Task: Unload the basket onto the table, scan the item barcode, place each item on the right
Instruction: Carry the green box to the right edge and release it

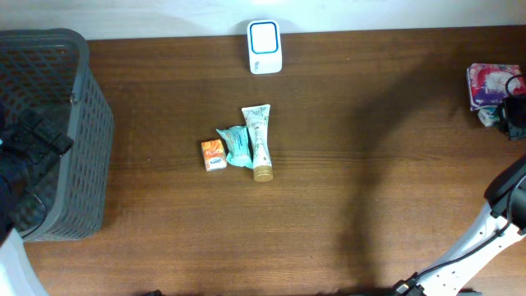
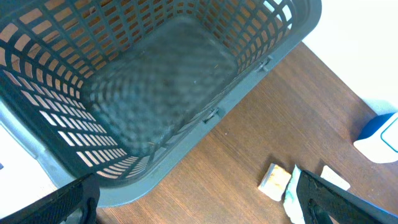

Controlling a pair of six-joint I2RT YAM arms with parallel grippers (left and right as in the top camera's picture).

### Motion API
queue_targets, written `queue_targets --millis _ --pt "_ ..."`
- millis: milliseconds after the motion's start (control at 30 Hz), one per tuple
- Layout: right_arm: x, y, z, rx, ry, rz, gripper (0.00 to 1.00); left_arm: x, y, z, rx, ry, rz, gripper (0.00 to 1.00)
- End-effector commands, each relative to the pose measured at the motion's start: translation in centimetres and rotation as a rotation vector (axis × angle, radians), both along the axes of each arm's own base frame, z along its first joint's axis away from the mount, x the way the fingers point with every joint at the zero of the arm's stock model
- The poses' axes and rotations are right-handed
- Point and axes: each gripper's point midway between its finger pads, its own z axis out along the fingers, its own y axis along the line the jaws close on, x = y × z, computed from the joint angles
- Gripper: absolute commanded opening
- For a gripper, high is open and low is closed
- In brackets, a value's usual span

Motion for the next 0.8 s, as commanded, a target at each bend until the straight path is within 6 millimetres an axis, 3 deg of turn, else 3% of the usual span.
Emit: queue_targets --millis 0,100,200,233,367,433,600,700,767 --pt "-2.6 -1.9 0.6 0.025 0.01 -0.055 0.36 -0.1 0.2 0.0 -0.002 -0.003 0.014 0.99" --pt "-4.4 -3.3 2.4 -0.027 0.007 -0.001 0.63 -0.1 0.2 0.0 -0.001 -0.003 0.014 0.99" --pt "-5.0 -3.2 4.8 -0.09 -0.007 0.102 0.66 -0.1 0.2 0.0 -0.001 -0.003 0.014 0.99" --pt "-4.3 -2.2 6.3 -0.085 -0.065 0.16 0.66 -0.1 0.2 0.0 -0.001 -0.003 0.014 0.99" --pt "-0.8 4.5 13.9 0.124 -0.413 0.325 0.62 -0.1 0.2 0.0 -0.002 -0.003 0.014 0.99" --pt "-0.7 7.7 15.2 0.182 -0.423 0.39 0.62 -0.1 0.2 0.0 -0.002 -0.003 0.014 0.99" --pt "-1.4 19.5 13.7 0.239 -0.299 0.82 0.62 -0.1 0.2 0.0 -0.001 -0.003 0.014 0.99" --pt "-1.6 24.4 12.2 0.21 -0.166 0.983 0.63 -0.1 0.2 0.0 -0.002 -0.003 0.014 0.99" --pt "-1.5 28.4 10.8 0.137 -0.035 1.115 0.69 -0.1 0.2 0.0 -0.002 -0.003 0.014 0.99"
